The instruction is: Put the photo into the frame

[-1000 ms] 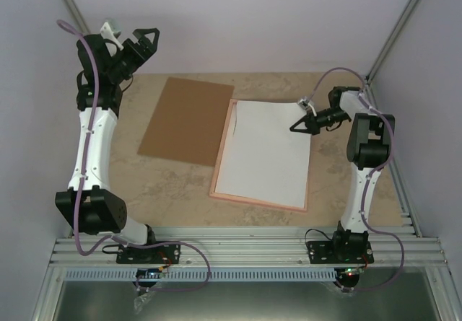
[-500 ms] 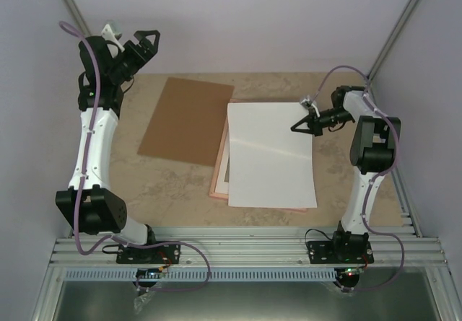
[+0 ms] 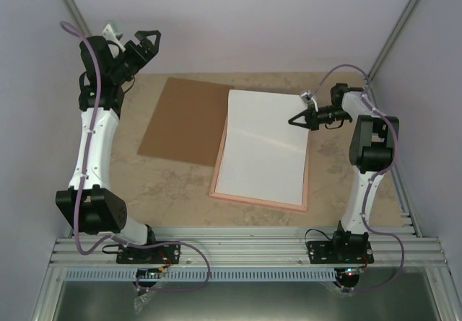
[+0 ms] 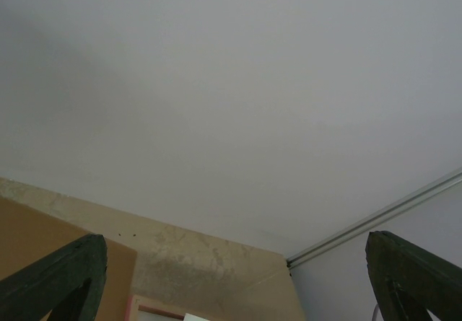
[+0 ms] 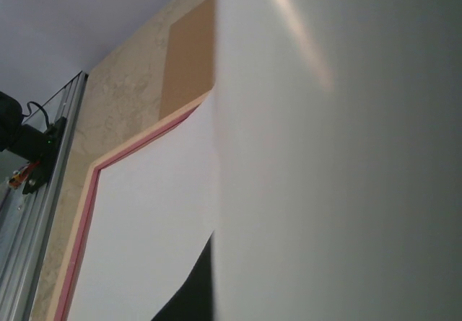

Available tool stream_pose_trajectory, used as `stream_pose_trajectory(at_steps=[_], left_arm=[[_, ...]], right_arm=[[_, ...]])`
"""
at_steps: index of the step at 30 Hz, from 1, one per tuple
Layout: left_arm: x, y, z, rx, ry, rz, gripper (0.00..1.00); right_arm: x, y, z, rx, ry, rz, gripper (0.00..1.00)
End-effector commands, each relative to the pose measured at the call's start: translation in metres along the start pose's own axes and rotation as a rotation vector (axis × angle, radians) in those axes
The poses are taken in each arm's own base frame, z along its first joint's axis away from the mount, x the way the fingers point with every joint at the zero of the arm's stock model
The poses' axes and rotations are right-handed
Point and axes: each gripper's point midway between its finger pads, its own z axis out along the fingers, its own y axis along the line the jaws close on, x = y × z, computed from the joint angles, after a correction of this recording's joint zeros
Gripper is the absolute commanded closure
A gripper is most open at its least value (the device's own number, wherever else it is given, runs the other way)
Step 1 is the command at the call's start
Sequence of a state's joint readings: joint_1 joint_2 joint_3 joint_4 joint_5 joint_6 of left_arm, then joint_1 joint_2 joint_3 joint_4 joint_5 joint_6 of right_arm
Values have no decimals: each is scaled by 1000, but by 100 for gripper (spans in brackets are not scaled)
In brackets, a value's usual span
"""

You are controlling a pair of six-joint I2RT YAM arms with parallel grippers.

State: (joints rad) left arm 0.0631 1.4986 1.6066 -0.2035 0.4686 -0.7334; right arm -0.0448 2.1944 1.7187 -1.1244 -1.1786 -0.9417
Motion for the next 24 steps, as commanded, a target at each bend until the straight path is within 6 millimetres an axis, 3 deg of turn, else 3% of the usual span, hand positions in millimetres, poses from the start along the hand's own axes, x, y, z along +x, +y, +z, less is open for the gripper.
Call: stream_pose_trajectory(at_steps=[1, 10, 24], left_arm=[[2, 1, 3, -1, -2, 7, 1], [3, 4, 6, -1, 4, 2, 1], [8, 8, 8, -7, 15, 1, 1]], right_arm=[[4, -10, 8, -4, -15, 46, 99], [6, -16, 12, 1, -12, 65, 99], [29, -9, 18, -7, 67, 54, 99]])
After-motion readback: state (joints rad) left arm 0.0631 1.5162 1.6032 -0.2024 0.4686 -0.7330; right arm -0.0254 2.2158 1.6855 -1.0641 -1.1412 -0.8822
